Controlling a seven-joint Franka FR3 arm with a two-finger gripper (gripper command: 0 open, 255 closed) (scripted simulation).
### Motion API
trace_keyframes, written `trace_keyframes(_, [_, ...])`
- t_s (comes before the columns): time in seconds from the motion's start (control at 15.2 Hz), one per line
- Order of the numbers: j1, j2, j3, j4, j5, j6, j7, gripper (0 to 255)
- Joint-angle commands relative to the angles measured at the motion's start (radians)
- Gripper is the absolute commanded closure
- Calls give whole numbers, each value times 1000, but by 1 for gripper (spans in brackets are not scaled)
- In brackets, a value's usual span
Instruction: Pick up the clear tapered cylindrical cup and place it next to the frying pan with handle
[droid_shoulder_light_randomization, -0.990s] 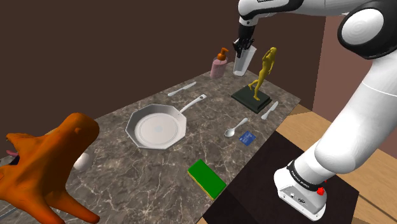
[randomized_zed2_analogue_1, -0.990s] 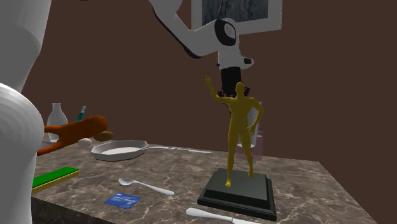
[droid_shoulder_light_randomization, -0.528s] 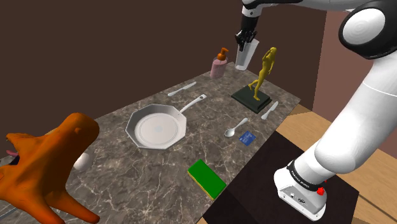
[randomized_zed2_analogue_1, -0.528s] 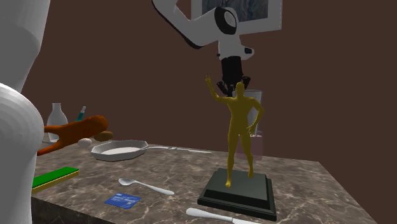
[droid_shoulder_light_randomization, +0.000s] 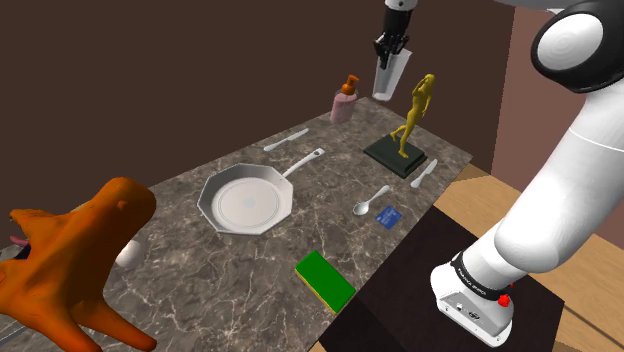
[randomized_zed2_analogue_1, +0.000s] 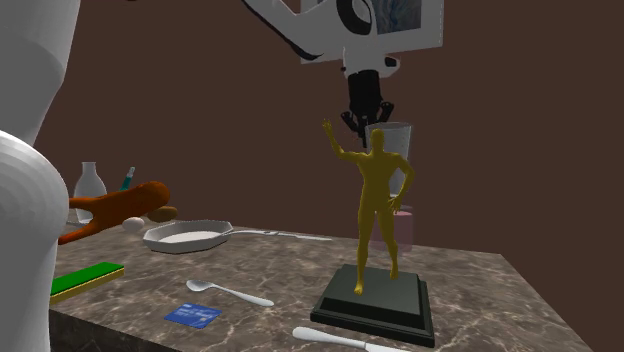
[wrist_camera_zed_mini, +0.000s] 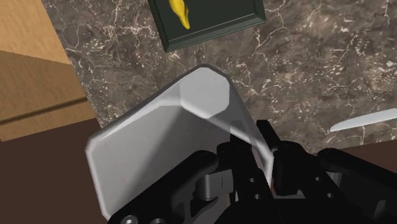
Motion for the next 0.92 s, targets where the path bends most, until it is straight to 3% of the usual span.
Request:
trace_keyframes(0.0, [0, 5, 0, 34, 1, -29, -3, 255])
trace_keyframes(0.66, [-7, 46, -2, 223, 9, -176, -22, 255])
trace_keyframes(0.86, [35, -75, 16, 62, -15, -141, 36, 255])
